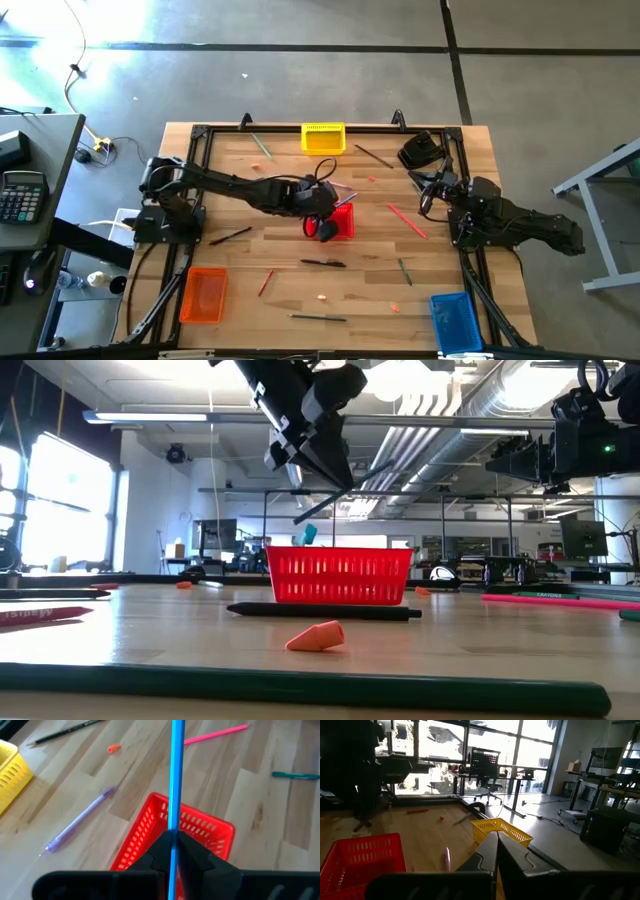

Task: Sort crayons/erasers/pens/pencils in bins
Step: Put the blue pencil into the red bin, then put the green crayon into the blue bin

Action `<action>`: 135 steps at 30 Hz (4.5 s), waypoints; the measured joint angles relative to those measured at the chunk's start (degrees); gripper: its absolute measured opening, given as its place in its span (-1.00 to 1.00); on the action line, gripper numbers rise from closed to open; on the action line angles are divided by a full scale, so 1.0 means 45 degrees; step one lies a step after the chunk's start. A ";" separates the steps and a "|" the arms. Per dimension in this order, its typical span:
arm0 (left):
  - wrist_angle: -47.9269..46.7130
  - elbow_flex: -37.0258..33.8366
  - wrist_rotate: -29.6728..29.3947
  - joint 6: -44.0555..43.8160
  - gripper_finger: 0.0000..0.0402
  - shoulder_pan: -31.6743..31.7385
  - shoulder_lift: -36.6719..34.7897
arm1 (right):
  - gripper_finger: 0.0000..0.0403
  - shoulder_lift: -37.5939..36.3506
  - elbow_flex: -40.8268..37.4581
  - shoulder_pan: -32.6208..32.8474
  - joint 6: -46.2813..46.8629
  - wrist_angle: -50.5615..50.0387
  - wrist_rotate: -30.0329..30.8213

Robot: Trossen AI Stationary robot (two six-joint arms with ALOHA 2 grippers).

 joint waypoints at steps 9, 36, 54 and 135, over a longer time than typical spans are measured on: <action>0.0019 0.0000 -0.0140 -0.0014 -0.93 0.0024 0.0081 | -1.00 0.0001 -0.0002 -0.0002 0.0000 0.0000 0.0000; 0.0441 -0.0005 -0.0371 -0.0015 -0.93 -0.0195 0.0718 | -1.00 0.0085 0.0000 -0.0005 0.0000 0.0000 0.0000; 0.0507 -0.0010 -0.0416 0.0043 -0.93 -0.0296 0.1019 | -1.00 0.0075 -0.0005 -0.0005 0.0000 0.0000 -0.0005; 0.1667 -0.0839 0.0276 0.3753 -0.97 0.0465 -0.0002 | -1.00 0.0075 -0.0003 -0.0001 0.0000 0.0000 -0.0005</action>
